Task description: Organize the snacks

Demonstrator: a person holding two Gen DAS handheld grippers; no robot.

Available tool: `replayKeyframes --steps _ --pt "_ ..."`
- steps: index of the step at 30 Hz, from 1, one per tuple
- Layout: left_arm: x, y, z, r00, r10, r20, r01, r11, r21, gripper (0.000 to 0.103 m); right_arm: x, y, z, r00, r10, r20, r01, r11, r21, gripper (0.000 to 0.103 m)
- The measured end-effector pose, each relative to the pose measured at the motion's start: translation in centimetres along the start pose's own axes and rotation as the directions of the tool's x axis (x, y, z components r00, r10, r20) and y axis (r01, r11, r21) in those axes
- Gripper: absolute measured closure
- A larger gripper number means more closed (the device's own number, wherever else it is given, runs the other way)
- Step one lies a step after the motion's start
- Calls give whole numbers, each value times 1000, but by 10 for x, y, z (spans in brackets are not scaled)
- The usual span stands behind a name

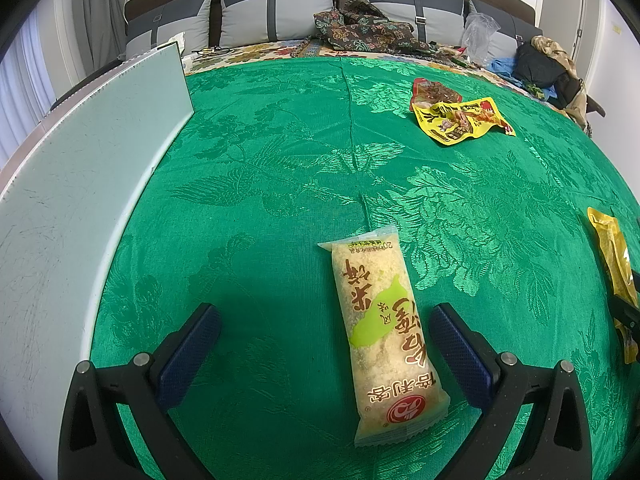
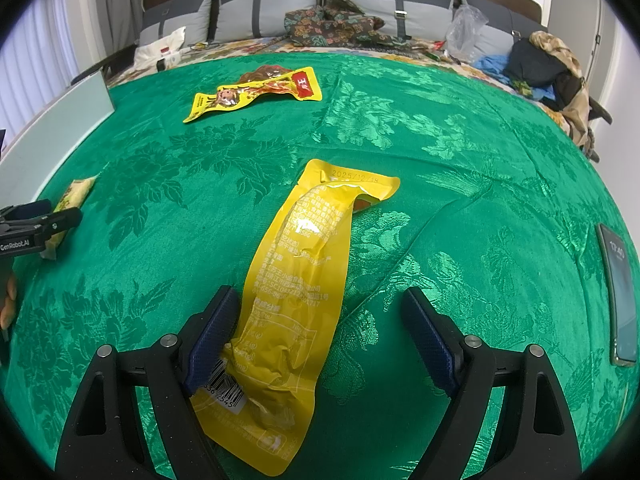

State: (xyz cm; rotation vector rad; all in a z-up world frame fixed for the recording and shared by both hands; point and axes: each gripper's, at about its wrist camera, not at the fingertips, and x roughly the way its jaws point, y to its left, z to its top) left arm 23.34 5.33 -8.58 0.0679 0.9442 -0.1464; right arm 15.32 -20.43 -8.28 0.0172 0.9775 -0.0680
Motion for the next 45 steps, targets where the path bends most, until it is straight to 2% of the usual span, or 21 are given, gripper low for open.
replayKeyframes --steps 18,20,22,24,26,28,29,30,31,32,34,36,41,45 --pt "2 0 3 1000 -3 1 3 1000 0 0 0 -1 0 1000 0 0 0 1000 0 16" --pt "3 1 6 999 -14 -30 15 1000 18 0 0 -1 1 1000 4 -1 -4 1000 2 16" --pt "6 2 11 994 -29 -104 33 999 41 0 3 0 9 996 20 -82 -22 999 -24 16" --pt "9 1 17 984 -26 -177 35 998 45 0 7 -4 23 979 32 -203 -31 1000 5 18" --pt "11 -1 19 976 -13 -217 20 999 30 0 8 -6 35 963 35 -268 -17 998 68 18" --pt "11 -3 21 969 -8 -248 14 1000 24 0 8 -1 46 958 39 -283 -14 996 90 18" --pt "10 -2 21 966 -11 -257 18 1000 24 6 10 3 50 956 27 -293 -1 996 88 20" --pt "5 -2 20 971 -14 -237 21 999 28 29 15 8 51 945 2 -326 24 997 77 23" --pt "-1 -2 20 978 -21 -208 30 999 39 48 22 11 49 925 -21 -379 51 996 70 30" --pt "-7 -1 19 980 -25 -198 37 998 57 79 21 12 48 924 -28 -381 63 995 81 52" --pt "-13 5 15 974 -62 -216 75 996 51 80 16 12 46 918 -27 -396 70 993 95 53" --pt "-25 14 8 977 -93 -191 100 995 30 80 8 11 39 918 35 -395 24 990 142 53" --pt "-62 27 -3 965 -229 -125 219 972 -87 80 -27 6 30 938 191 -289 -110 955 276 53" --pt "-101 34 -2 954 -296 -42 288 947 -142 80 -49 29 40 946 229 -230 -169 952 254 53"
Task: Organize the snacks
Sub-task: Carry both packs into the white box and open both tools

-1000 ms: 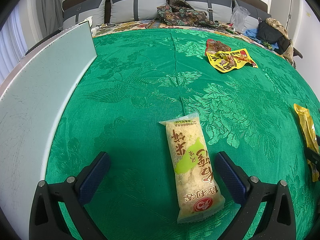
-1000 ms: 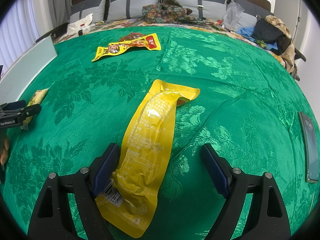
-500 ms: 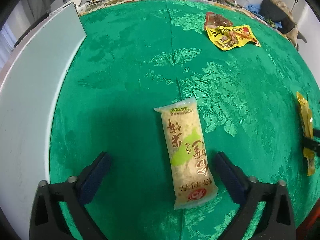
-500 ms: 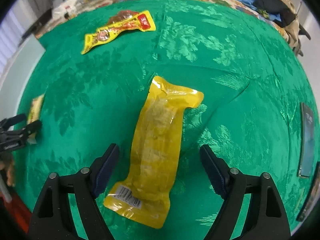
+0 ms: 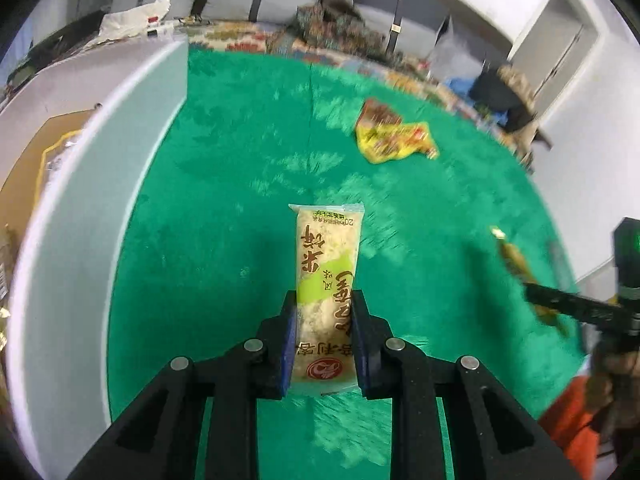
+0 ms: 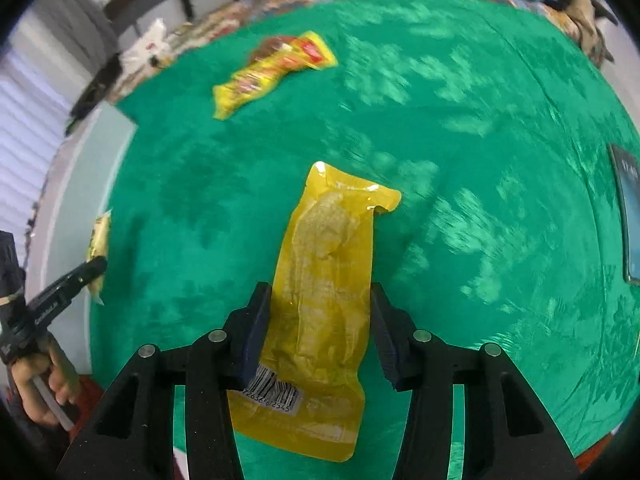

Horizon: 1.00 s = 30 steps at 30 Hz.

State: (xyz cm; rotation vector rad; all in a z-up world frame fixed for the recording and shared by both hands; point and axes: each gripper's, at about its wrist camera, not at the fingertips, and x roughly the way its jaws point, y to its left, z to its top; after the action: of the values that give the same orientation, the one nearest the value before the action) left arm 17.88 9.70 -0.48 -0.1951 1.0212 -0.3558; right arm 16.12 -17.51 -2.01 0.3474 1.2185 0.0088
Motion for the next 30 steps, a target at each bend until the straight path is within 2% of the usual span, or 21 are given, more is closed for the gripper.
replayKeyframes --steps 4,10,13,16,19,21,22,23,24,25,26,27,28,30 --pt "-37 6 7 998 -32 54 34 999 -40 80 -18 36 12 993 104 60 -103 994 -29 53" --pt "-115 43 22 984 -11 179 28 995 -93 80 -48 88 30 950 282 130 -277 959 -57 53" --pt "-154 78 29 972 45 232 -14 991 -133 80 -60 131 40 923 356 148 -342 933 -110 53" --pt "-184 124 30 954 152 258 -102 975 -197 80 -69 194 48 887 441 137 -413 890 -191 53" --pt "-203 178 22 938 241 248 -163 940 -299 79 -67 263 49 855 509 99 -468 840 -274 53" --pt "-207 204 13 922 313 229 -226 913 -340 79 -63 303 44 844 531 76 -482 813 -326 52" --pt "-207 216 7 908 362 210 -273 893 -358 76 -58 325 41 841 537 71 -481 801 -356 52" --pt "-202 226 2 896 403 187 -315 872 -375 56 -55 341 37 840 537 73 -475 794 -378 48" --pt "-198 239 -7 887 436 151 -349 848 -398 18 -48 357 32 849 523 81 -452 797 -401 37" --pt "-194 248 -15 880 459 125 -373 828 -418 5 -38 374 27 869 491 64 -422 801 -424 29" --pt "-192 257 -28 861 496 112 -401 798 -450 1 -28 388 23 891 452 34 -391 805 -447 27" --pt "-191 261 -35 854 509 106 -410 784 -465 0 -19 397 19 907 420 8 -366 800 -475 28" --pt "-191 266 -42 856 509 96 -409 777 -478 0 -14 400 16 916 402 3 -347 794 -499 29" --pt "-185 272 -53 870 486 84 -383 773 -506 0 -15 391 9 919 394 33 -319 788 -526 29"
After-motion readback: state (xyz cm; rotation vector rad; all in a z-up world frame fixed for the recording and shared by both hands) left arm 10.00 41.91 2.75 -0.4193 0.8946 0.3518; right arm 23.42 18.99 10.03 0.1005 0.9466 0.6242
